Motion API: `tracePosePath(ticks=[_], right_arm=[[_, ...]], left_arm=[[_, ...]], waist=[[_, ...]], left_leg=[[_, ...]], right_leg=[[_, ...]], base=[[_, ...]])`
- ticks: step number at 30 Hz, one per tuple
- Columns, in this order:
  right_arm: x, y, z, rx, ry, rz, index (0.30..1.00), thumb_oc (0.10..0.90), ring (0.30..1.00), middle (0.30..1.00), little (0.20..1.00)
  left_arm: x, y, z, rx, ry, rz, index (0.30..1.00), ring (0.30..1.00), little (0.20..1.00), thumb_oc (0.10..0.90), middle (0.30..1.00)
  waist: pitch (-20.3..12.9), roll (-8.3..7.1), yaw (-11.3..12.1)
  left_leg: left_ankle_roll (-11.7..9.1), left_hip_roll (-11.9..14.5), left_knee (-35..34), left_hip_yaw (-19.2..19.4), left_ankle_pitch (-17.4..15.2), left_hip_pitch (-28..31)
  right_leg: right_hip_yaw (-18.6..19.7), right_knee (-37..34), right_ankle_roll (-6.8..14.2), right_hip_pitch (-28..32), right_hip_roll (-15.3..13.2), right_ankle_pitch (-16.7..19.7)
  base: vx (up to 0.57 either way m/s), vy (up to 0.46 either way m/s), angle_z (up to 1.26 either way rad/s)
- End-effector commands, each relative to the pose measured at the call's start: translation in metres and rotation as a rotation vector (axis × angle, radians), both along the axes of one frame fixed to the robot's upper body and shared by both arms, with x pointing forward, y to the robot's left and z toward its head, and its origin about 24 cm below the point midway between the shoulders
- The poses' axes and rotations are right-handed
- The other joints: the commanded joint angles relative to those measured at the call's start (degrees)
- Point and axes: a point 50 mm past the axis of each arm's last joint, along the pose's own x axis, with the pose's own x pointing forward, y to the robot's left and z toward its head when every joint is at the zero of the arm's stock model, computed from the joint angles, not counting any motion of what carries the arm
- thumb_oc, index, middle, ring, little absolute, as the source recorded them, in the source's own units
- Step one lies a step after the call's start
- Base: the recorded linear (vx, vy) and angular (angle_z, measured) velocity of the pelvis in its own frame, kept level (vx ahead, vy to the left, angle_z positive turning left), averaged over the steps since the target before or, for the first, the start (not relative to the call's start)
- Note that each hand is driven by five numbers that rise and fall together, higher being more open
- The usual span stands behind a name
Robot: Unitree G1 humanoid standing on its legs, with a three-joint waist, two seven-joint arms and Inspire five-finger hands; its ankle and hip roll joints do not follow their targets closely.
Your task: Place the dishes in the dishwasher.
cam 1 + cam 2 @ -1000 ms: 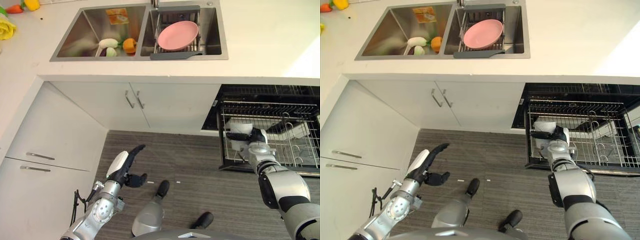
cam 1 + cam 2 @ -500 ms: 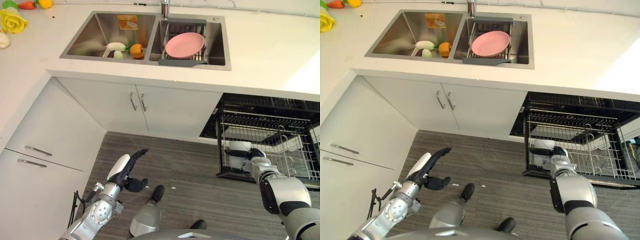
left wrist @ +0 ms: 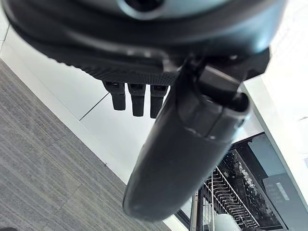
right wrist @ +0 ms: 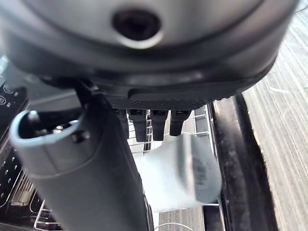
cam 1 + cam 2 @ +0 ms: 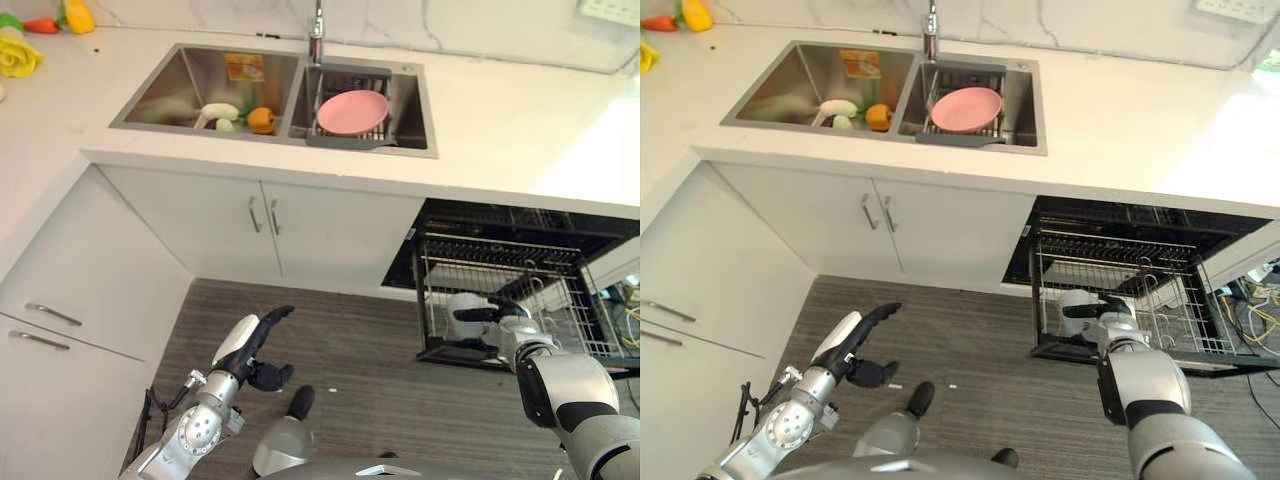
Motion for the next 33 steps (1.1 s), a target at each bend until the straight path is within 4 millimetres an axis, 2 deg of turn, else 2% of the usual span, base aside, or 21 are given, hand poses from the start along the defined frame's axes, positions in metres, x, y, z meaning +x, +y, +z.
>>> tracePosePath(ticks=[1, 5, 6, 9, 11, 13, 16, 17, 18, 19, 21, 22, 25, 26, 30, 33], right_arm=[[0.032, -0.002, 0.035, -0.089, -0.154, 0.069, 0.900, 0.800, 0.900, 0.900, 0.900], [0.042, 0.009, 0.039, -0.076, -0.200, 0.114, 0.900, 0.800, 0.900, 0.900, 0.900], [0.055, 0.025, 0.049, -0.076, -0.309, 0.169, 0.900, 0.800, 0.900, 0.900, 0.900], [0.057, 0.063, 0.056, 0.028, -0.534, 0.306, 0.900, 0.800, 0.900, 0.900, 0.900], [0.038, 0.081, 0.062, 0.121, -0.681, 0.389, 0.900, 0.800, 0.900, 0.900, 0.900], [0.020, 0.086, 0.075, 0.161, -0.813, 0.419, 0.900, 0.800, 0.900, 0.900, 0.900], [-0.019, 0.087, 0.109, 0.186, -1.064, 0.489, 0.900, 0.800, 0.900, 0.900, 0.900], [-0.032, 0.090, 0.125, 0.198, -1.163, 0.533, 0.900, 0.800, 0.900, 0.900, 0.900], [-0.043, 0.092, 0.134, 0.216, -1.229, 0.561, 0.900, 0.800, 0.900, 0.900, 0.900], [-0.043, 0.092, 0.134, 0.216, -1.229, 0.561, 0.900, 0.800, 0.900, 0.900, 0.900], [-0.058, 0.100, 0.162, 0.236, -1.377, 0.646, 0.900, 0.800, 0.900, 0.900, 0.900], [-0.068, 0.111, 0.185, 0.231, -1.457, 0.795, 0.900, 0.800, 0.900, 0.900, 0.900], [-0.071, 0.116, 0.197, 0.231, -1.502, 0.850, 0.900, 0.800, 0.900, 0.900, 0.900], [-0.076, 0.127, 0.217, 0.218, -1.567, 0.959, 0.900, 0.800, 0.900, 0.900, 0.900], [-0.074, 0.144, 0.249, 0.113, -1.696, 1.046, 0.900, 0.800, 0.900, 0.900, 0.900], [-0.073, 0.146, 0.255, 0.042, -1.726, 1.024, 0.900, 0.800, 0.900, 0.900, 0.900]], left_arm=[[0.011, -0.003, 0.024, -0.050, -0.142, -0.010, 0.900, 0.900, 0.900, 0.800, 0.900], [0.010, -0.001, 0.019, -0.038, -0.129, 0.007, 0.900, 0.900, 0.900, 0.800, 0.900], [0.011, 0.002, 0.016, -0.031, -0.129, 0.035, 0.900, 0.900, 0.900, 0.800, 0.900], [0.005, 0.008, 0.000, -0.014, -0.087, 0.114, 0.900, 0.900, 0.900, 0.800, 0.900], [-0.006, 0.010, -0.022, -0.010, -0.015, 0.195, 0.900, 0.900, 0.900, 0.800, 0.900], [-0.014, 0.009, -0.041, -0.045, 0.045, 0.306, 0.900, 0.900, 0.900, 0.800, 0.900], [-0.031, 0.008, -0.068, -0.278, 0.157, 0.725, 0.900, 0.900, 0.900, 0.800, 0.900], [-0.045, 0.010, -0.083, -0.307, 0.233, 0.854, 0.900, 0.900, 0.900, 0.800, 0.900], [-0.051, 0.009, -0.090, -0.301, 0.260, 0.910, 0.900, 0.900, 0.900, 0.800, 0.900], [-0.051, 0.009, -0.090, -0.301, 0.260, 0.910, 0.900, 0.900, 0.900, 0.800, 0.900], [-0.073, 0.009, -0.111, -0.201, 0.386, 0.993, 0.900, 0.900, 0.900, 0.800, 0.900], [-0.087, 0.016, -0.122, -0.151, 0.468, 1.103, 0.900, 0.900, 0.900, 0.800, 0.900], [-0.097, 0.019, -0.126, -0.161, 0.510, 1.176, 0.900, 0.900, 0.900, 0.800, 0.900], [-0.116, 0.024, -0.131, -0.159, 0.590, 1.247, 0.900, 0.900, 0.900, 0.800, 0.900], [-0.137, 0.036, -0.133, -0.043, 0.665, 1.245, 0.900, 0.900, 0.900, 0.800, 0.900], [-0.146, 0.038, -0.134, -0.038, 0.693, 1.278, 0.900, 0.900, 0.900, 0.800, 0.900]], waist=[[-2.2, -2.41, -0.5], [-2.5, -2.43, -1.3], [-2.5, -2.34, -2.1], [-2.6, -2.05, -4.4], [-2.9, -1.82, -6.2], [-3.4, -1.70, -7.0], [-4.2, -0.97, -7.4], [-4.4, -0.65, -7.7], [-4.5, -0.33, -8.0], [-4.5, -0.33, -8.0], [-4.7, 0.11, -8.9], [-4.9, 0.27, -9.3], [-5.3, 0.37, -9.6], [-5.4, 0.49, -9.6], [-5.0, 1.27, -9.0], [-4.5, 1.79, -9.2]], left_leg=[[-3.5, 2.3, 0.2, 4.3, -2.4, -0.6], [-3.6, 2.6, 0.2, 4.9, -2.7, 0.0], [-3.5, 2.8, 0.2, 5.4, -2.8, 0.2], [-3.5, 3.3, 0.2, 6.9, -3.2, 1.2], [-3.5, 3.6, 0.2, 7.5, -3.3, 1.7], [-3.6, 3.7, 0.2, 7.6, -3.6, 2.2], [-3.6, 3.7, 0.2, 7.2, -3.1, 2.0], [-3.7, 3.8, 0.2, 7.0, -2.9, 1.8], [-3.8, 3.8, 0.2, 6.9, -2.8, 1.6], [-3.8, 3.8, 0.2, 6.9, -2.8, 1.6], [-4.2, 3.8, 0.2, 6.7, -2.2, 1.0], [-4.7, 4.1, 0.2, 7.1, -2.3, 1.3], [-4.8, 4.0, 0.2, 7.0, -2.0, 0.8], [-5.2, 4.2, 0.2, 7.2, -1.7, 0.7], [-5.9, 4.3, 0.2, 6.9, -0.5, -0.4], [-5.9, 4.2, 0.2, 6.9, -0.2, -0.8]], right_leg=[[3.2, 0.7, 2.8, 3.0, -1.4, -5.6], [3.9, 0.7, 2.7, 3.1, -1.3, -5.6], [4.5, 0.7, 2.7, 3.0, -1.2, -5.5], [6.2, 0.7, 2.6, 3.0, -1.1, -5.4], [6.9, 0.7, 2.7, 3.1, -1.2, -5.4], [6.8, 0.7, 2.7, 3.5, -1.2, -5.8], [6.0, 0.7, 2.6, 3.7, -1.4, -5.8], [5.7, 0.7, 2.5, 3.7, -1.4, -5.8], [5.5, 0.7, 2.5, 3.6, -1.3, -5.8], [5.5, 0.7, 2.5, 3.6, -1.3, -5.8], [5.3, 0.7, 2.3, 3.2, -1.2, -5.6], [5.6, 0.7, 2.1, 3.2, -0.9, -5.9], [5.5, 0.7, 2.1, 2.9, -0.9, -5.7], [5.7, 0.7, 2.0, 2.7, -0.7, -5.8], [5.7, 0.7, 1.6, 2.0, -0.3, -6.0], [5.6, 0.7, 1.5, 2.0, -0.2, -6.2]], base=[[-0.01, 0.018, -0.16], [-0.01, 0.002, -0.13], [-0.02, 0.013, -0.13], [-0.02, 0.014, -0.25], [-0.01, 0.018, -0.38], [0.01, 0.003, -0.08], [0.00, 0.000, 0.00], [-0.04, -0.002, 0.07], [-0.03, -0.001, 0.06], [-0.04, -0.006, 0.06], [-0.05, -0.017, 0.13], [-0.03, -0.020, 0.13], [0.00, -0.012, 0.03], [-0.02, -0.020, -0.04], [-0.02, -0.043, -0.03], [0.00, -0.041, 0.19]])
